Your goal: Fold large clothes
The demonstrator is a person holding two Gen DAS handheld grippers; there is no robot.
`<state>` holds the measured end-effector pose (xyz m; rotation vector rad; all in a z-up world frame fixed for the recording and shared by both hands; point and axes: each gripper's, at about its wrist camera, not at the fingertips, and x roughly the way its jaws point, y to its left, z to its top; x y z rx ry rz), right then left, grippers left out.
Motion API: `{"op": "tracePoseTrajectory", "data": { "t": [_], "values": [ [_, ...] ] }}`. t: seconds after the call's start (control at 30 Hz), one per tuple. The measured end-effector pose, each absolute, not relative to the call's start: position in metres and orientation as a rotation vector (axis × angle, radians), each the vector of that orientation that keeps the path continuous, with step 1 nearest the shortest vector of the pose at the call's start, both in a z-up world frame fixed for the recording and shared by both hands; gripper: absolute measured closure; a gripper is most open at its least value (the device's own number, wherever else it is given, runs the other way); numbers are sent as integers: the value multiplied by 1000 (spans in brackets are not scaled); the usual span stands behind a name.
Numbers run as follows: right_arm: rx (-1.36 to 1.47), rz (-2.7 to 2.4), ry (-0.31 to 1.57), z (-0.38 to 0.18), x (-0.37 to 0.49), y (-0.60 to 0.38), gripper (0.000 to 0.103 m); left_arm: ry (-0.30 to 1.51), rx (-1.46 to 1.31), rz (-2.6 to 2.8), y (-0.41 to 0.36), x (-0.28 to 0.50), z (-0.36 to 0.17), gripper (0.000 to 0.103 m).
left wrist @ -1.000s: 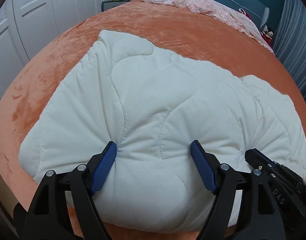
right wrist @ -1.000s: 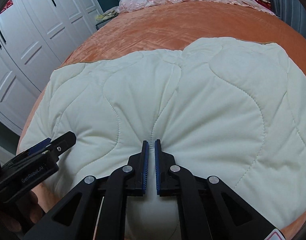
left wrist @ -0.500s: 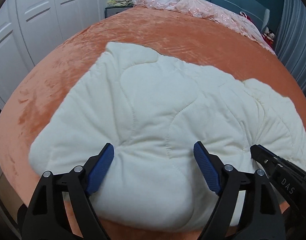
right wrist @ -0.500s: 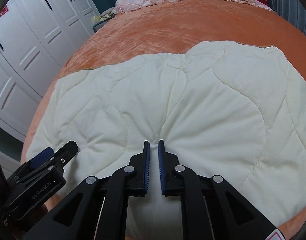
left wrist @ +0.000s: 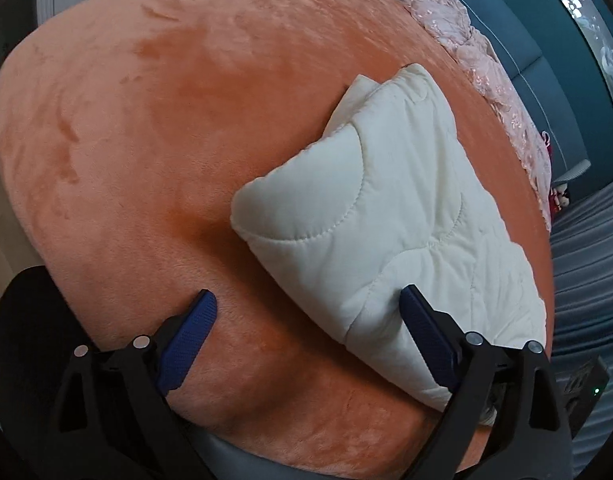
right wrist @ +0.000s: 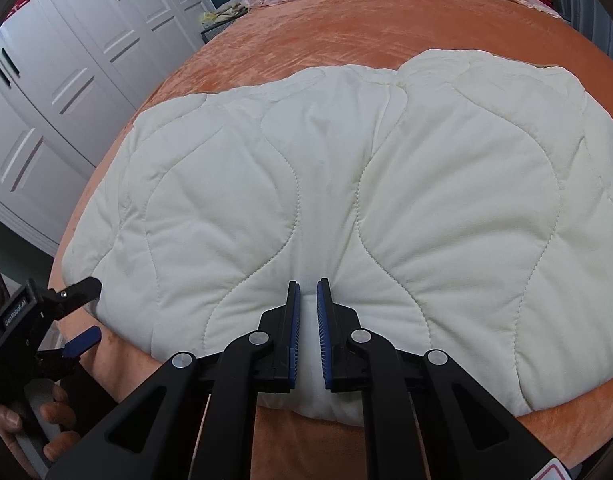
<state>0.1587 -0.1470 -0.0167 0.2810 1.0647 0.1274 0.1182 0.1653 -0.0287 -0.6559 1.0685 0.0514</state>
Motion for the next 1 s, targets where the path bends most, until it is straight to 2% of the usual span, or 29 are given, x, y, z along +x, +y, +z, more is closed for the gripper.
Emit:
{"op": "tracePoseTrajectory", "data": {
  "t": [0.07, 0.1, 0.13, 0.17, 0.23, 0.33, 0.6, 0.77, 1.0],
  "values": [
    [261, 123, 1061, -18, 159, -146, 94, 1063, -647, 34, 158, 126, -29, 14],
    [256, 122, 1059, -18, 159, -146, 94, 1068, -649, 13, 153, 130, -28, 25],
    [259, 121, 1060, -17, 159, -146, 94, 1075, -665, -32, 148, 133, -27, 45],
    [275, 120, 1059, -13, 157, -149, 94, 1084, -664, -44, 143, 135, -22, 49],
    [319, 127, 1061, -5, 150, -154, 94, 1060, -605, -41, 135, 134, -6, 67],
    [318, 145, 1066, 3, 131, -158, 94, 1011, -567, -74, 132, 126, 19, 77],
    [319, 146, 1089, -17, 126, -158, 97, 895, -452, -194, 90, 105, 84, 85],
    [372, 164, 1080, -6, 118, -172, 98, 817, -294, -321, 31, 90, 128, 88],
    [394, 77, 1046, 30, 65, -232, 98, 824, -164, -506, -53, 83, 136, 90]
  ]
}}
